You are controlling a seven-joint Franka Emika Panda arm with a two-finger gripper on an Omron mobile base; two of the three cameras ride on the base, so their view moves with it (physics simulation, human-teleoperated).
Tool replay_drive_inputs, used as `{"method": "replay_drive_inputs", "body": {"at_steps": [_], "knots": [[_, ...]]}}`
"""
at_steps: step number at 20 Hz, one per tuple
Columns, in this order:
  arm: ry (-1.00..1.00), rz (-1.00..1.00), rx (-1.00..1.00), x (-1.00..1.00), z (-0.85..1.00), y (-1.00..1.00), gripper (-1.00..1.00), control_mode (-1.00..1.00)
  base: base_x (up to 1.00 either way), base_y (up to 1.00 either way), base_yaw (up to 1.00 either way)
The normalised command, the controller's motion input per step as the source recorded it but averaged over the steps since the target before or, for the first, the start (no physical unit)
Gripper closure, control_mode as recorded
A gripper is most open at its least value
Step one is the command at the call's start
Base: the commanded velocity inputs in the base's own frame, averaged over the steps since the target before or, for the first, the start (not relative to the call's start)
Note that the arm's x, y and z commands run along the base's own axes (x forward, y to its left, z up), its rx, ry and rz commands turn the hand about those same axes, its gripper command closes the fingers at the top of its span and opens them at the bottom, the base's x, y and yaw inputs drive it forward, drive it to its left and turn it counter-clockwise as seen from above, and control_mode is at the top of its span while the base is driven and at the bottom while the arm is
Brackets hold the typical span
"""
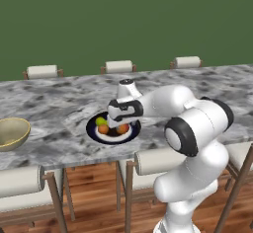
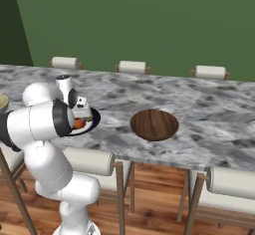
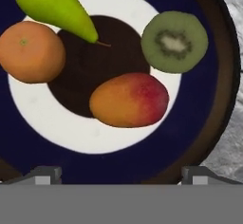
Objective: Take the fruits from the plate on the dining counter and place two fruits in each bowl.
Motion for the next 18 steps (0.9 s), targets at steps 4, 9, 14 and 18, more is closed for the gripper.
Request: {"method": "replay_drive_inputs", "body": {"at_steps": [4,9,14,18], "knots": [[0.00,0.00,0.00,0.28,-0.15,-0.01,-1.00,-1.00,0.00,0.00,0.00],[0.00,0.00,0.00,0.24,-0.18,-0.01,-1.00,-1.00,0.00,0.00,0.00],[0.00,0.00,0.00,0.22,-0.25,0.00,-1.00,-1.00,0.00,0.00,0.00],[0.00,0.00,0.00,0.29,-0.24,0.00,-1.00,-1.00,0.00,0.00,0.00]]}}
